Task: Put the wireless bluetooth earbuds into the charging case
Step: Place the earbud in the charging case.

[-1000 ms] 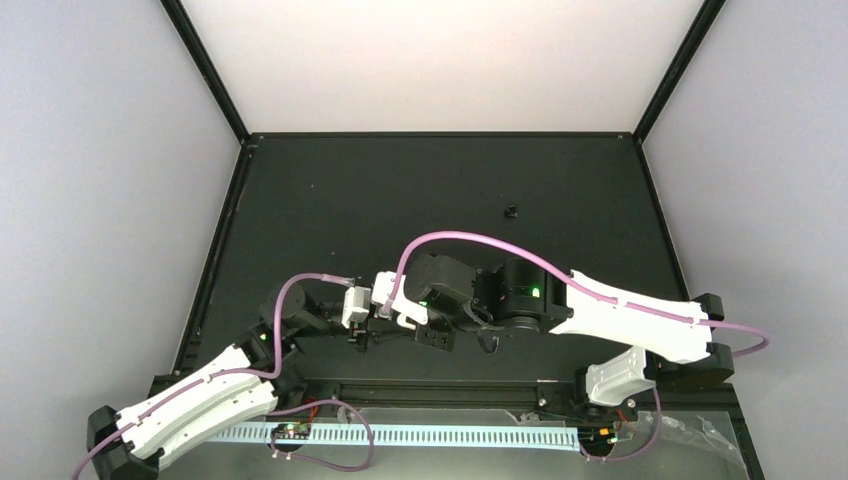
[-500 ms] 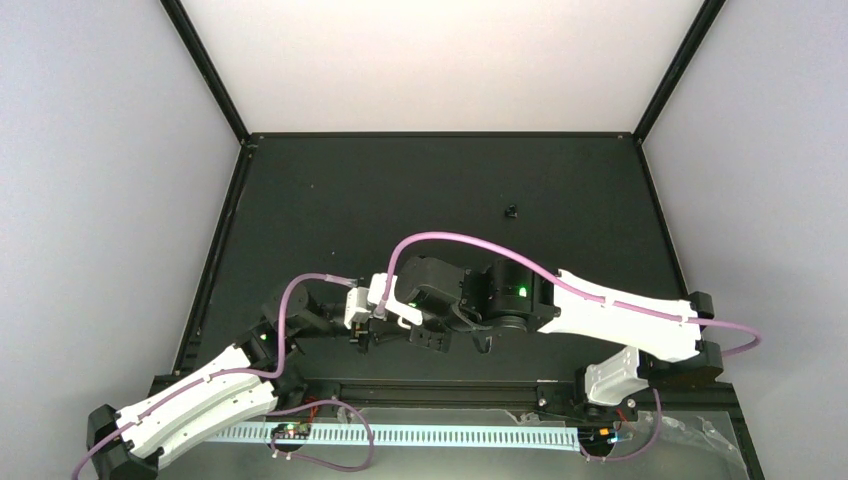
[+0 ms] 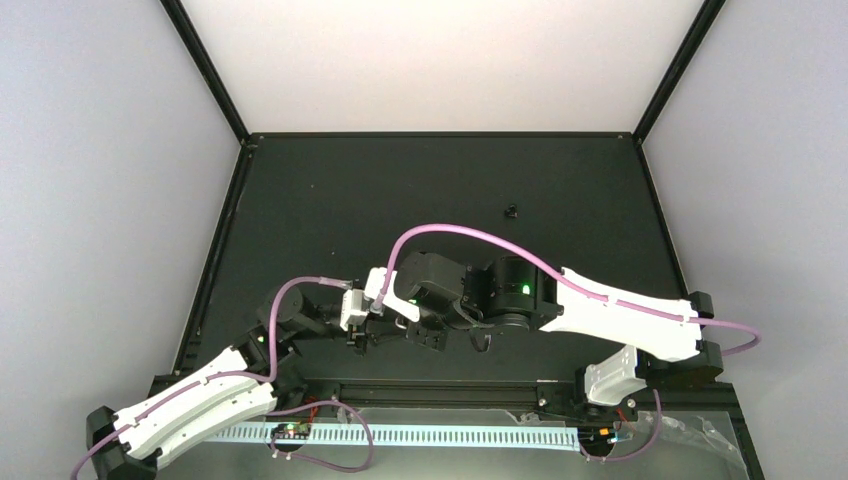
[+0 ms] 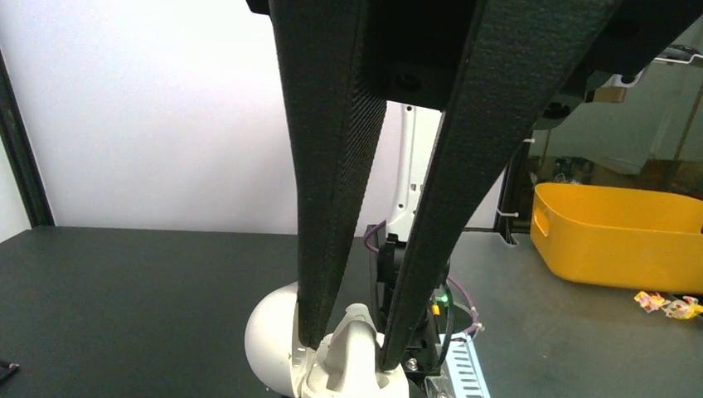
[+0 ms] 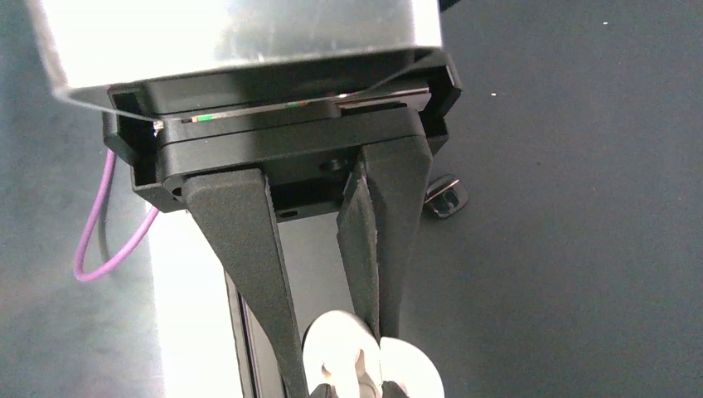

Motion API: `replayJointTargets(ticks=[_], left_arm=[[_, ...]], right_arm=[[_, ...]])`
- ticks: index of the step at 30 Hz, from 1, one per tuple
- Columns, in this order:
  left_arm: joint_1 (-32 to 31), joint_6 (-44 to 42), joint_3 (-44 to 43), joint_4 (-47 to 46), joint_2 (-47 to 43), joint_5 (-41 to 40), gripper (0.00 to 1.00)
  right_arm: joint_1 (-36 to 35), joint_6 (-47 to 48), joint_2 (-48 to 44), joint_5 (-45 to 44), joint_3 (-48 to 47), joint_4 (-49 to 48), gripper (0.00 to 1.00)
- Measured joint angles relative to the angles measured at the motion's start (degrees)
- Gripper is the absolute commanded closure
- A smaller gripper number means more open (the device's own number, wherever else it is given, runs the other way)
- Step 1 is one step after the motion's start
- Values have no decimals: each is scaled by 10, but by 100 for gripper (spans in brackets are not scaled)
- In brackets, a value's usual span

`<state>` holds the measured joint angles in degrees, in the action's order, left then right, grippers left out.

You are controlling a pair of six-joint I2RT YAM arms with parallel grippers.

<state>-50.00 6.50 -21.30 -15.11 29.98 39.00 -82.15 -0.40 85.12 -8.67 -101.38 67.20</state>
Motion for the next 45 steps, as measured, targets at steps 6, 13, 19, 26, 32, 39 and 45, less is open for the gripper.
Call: replayJointTargets(ticks=[6,13,19,26,32,39,45], left_arm=[[-4,0,0,-1,2,-2,98],[-6,-1,0,-13,2,-8,98],[-8,-1,0,-15,2,-11,98],[-9,2,0,-27,1,-11,98],[-9,16,0,-42,-3,-11,98],[-9,26,0,-54,-18,-10,98],[-9,27,-3,-55,-19,-9,99]], right_arm=[[0,-8,-2,-1,0,-4,78],[-2,-18,-15,1,-2,-7,70],[-2,-28,-38,-4,-8,-11,61],[-1,-46,-111,-45,8,-61,23],[16,-70,-167,-77,95,-134,11],[25,-87,-170,-60,133,-185,5],[25,-90,-168,-48,136,-205,5]])
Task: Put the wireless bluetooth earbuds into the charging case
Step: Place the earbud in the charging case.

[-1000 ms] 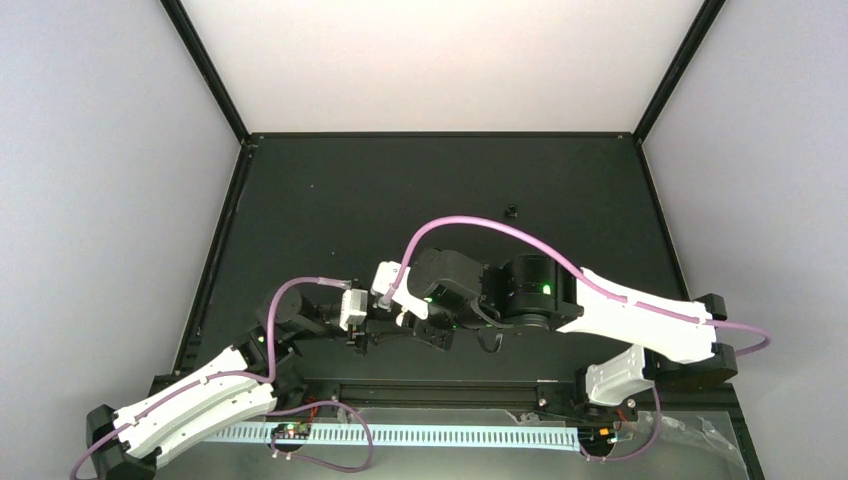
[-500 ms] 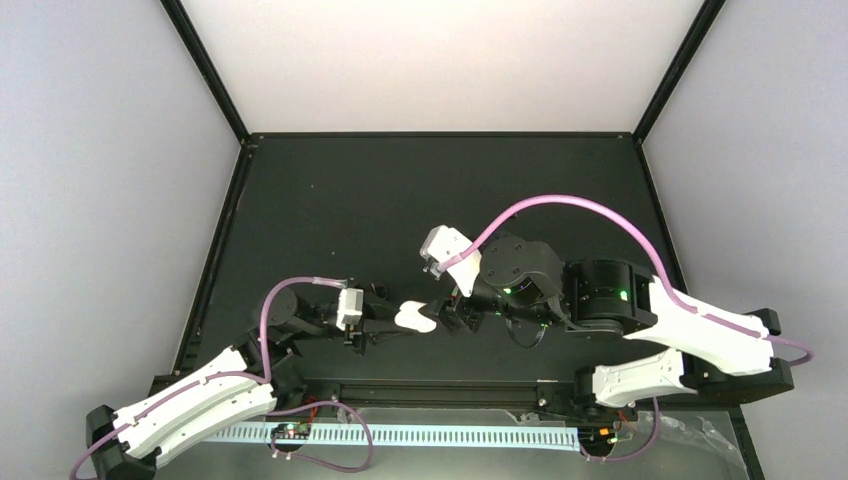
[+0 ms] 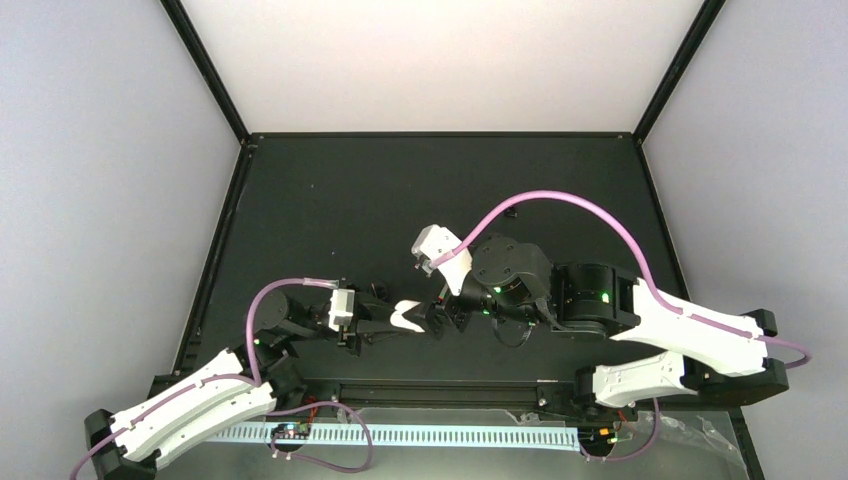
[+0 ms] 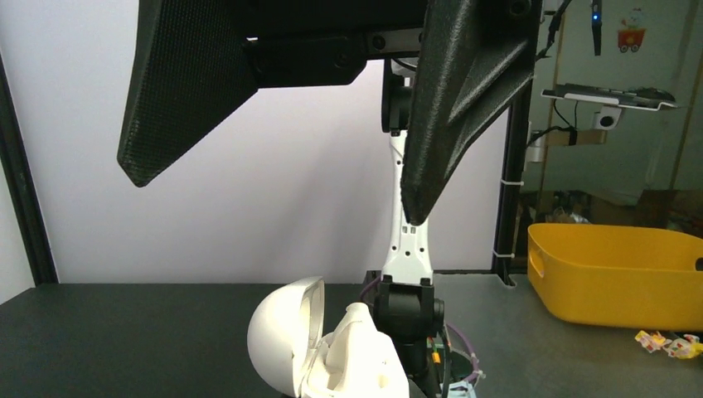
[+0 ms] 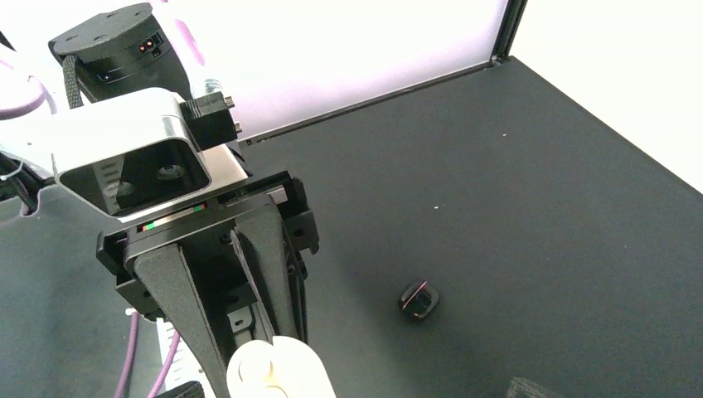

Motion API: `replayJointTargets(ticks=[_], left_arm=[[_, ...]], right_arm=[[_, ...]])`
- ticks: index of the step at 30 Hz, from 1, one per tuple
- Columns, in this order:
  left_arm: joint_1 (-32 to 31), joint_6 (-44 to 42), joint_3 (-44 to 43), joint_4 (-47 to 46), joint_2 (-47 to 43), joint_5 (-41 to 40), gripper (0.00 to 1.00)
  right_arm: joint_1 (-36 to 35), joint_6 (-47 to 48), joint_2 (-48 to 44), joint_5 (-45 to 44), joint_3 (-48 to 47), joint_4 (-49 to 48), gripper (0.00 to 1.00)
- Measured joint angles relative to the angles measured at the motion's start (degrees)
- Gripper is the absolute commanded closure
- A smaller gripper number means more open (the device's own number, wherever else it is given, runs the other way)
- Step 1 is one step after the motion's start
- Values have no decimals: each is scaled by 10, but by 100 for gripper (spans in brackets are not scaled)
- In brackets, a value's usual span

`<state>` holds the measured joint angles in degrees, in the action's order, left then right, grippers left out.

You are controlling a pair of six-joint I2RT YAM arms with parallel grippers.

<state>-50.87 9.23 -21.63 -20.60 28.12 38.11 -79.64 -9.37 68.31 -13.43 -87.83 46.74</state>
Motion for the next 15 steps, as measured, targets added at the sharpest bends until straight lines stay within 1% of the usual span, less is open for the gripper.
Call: replayJointTargets(ticks=[15], left_arm=[[0,0,-8,-3,-4,3,99]], right_arm=[[10,-13,16,-3,13,-3,5]])
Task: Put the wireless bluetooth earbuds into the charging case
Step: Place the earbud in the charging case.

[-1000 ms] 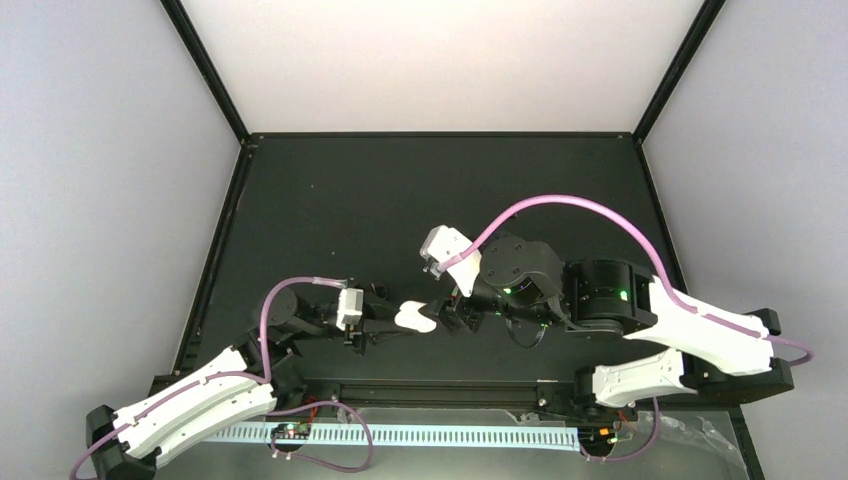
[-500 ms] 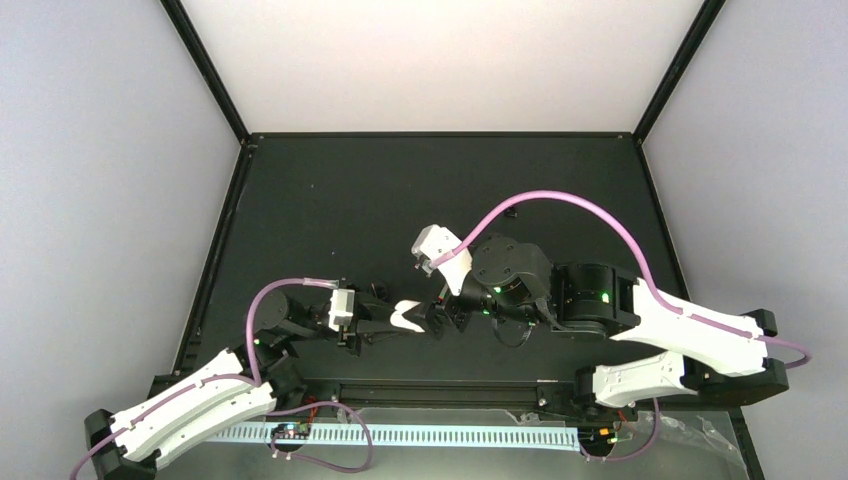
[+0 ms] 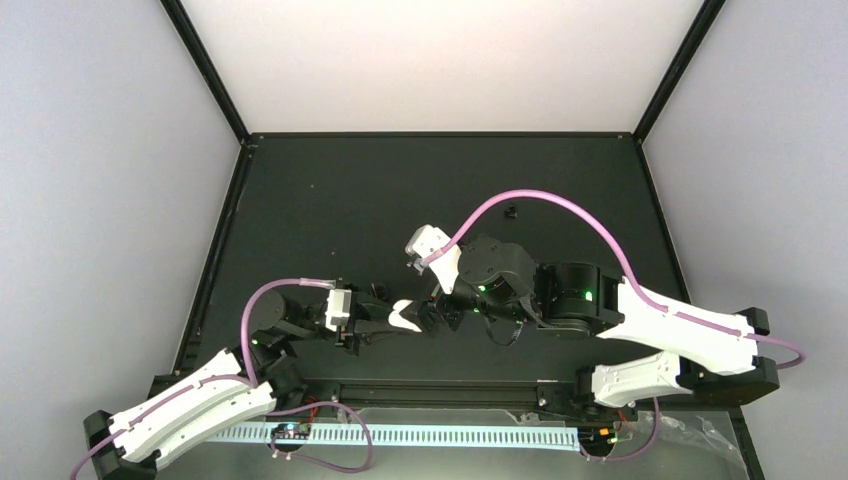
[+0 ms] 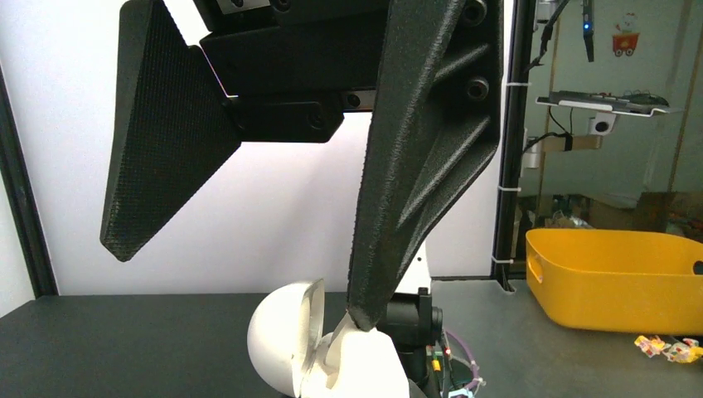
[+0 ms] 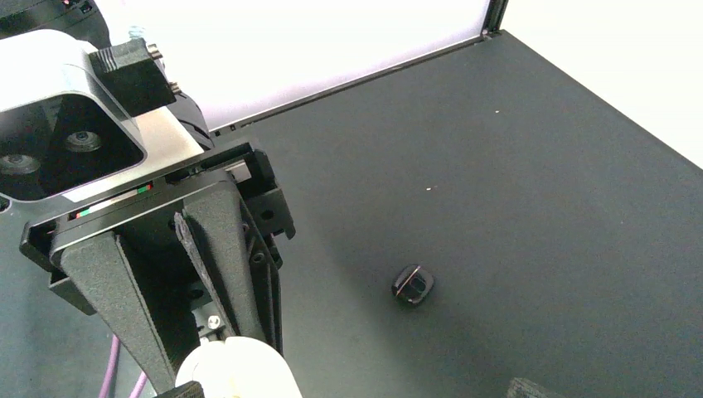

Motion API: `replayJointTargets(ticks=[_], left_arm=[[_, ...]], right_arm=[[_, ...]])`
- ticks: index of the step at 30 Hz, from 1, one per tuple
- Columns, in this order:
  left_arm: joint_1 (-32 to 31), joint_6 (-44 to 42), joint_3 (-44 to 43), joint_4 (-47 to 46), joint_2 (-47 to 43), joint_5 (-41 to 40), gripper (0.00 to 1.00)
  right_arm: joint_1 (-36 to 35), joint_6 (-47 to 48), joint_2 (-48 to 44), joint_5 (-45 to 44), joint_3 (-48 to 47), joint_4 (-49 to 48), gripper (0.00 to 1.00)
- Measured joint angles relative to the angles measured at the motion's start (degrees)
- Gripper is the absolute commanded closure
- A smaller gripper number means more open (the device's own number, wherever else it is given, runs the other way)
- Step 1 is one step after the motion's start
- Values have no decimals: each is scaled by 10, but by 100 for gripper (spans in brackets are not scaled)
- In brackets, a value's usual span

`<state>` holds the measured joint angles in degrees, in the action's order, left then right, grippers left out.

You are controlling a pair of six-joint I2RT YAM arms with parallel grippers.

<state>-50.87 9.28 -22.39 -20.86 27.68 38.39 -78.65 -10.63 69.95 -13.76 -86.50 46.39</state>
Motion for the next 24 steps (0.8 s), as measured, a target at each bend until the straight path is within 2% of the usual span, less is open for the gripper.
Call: replayJointTargets(ticks=[24], left_arm=[[0,3,0,6,-13,-1,98]], right_arm=[[1,-13,-14,23,13,-8,4]])
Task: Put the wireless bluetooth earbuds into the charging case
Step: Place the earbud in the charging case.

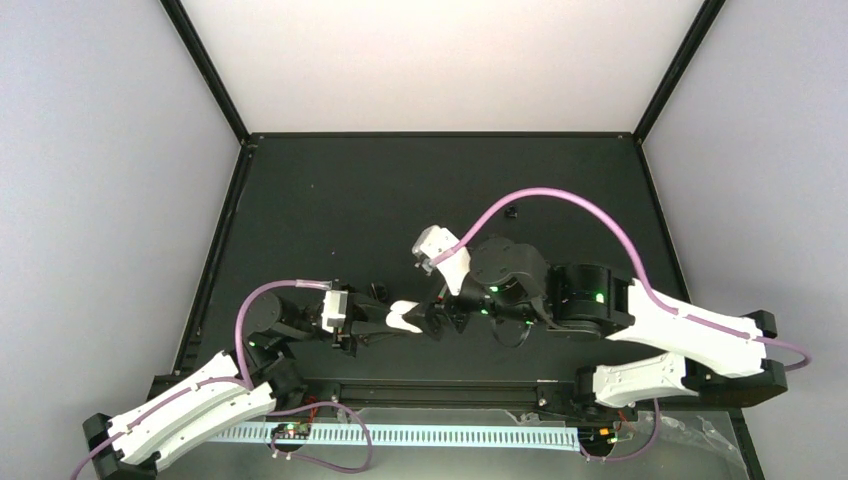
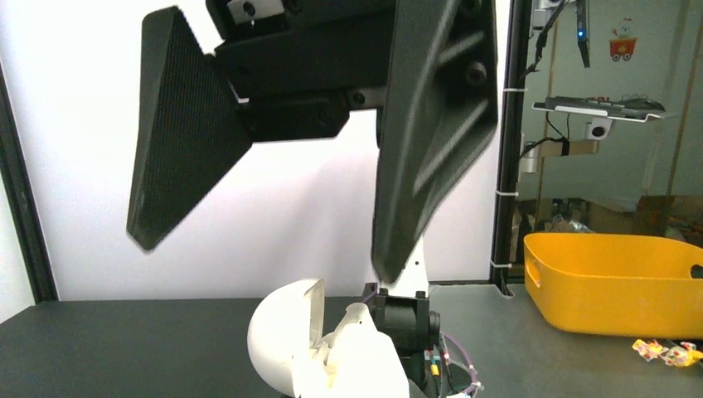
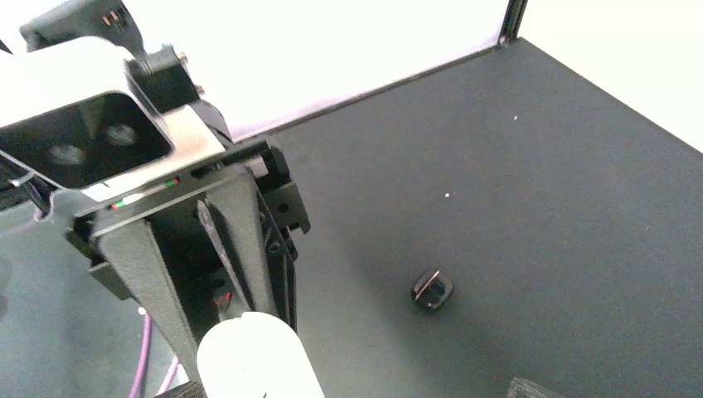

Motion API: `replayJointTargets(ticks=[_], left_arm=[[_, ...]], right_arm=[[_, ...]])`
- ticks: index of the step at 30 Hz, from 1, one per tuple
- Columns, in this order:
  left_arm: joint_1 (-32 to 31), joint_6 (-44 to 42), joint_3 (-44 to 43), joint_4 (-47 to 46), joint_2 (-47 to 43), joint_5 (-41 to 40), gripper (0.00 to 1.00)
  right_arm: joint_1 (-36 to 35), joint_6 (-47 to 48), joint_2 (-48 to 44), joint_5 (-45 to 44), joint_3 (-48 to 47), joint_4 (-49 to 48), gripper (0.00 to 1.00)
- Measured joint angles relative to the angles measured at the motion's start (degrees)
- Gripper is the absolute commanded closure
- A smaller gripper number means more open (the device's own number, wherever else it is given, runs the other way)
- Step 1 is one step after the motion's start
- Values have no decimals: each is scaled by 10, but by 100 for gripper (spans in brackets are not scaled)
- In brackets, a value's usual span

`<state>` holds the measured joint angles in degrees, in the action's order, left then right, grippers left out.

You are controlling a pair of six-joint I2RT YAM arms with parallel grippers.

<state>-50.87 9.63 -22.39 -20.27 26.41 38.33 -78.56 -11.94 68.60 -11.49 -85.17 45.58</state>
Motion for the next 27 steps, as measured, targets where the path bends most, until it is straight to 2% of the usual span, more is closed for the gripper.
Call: replayJointTargets(ticks=[10,16,27], left_arm=[[0,0,0,0,-2,0,98],[0,1,0,-2,-5,0,98],[0,5,0,-2,-9,0,98]], right_arm=[[6,-4,-70,-24,2,-3,4],[6,-17,-61,-30,53,8,4],[6,-22,-59,-28,55,8,4]])
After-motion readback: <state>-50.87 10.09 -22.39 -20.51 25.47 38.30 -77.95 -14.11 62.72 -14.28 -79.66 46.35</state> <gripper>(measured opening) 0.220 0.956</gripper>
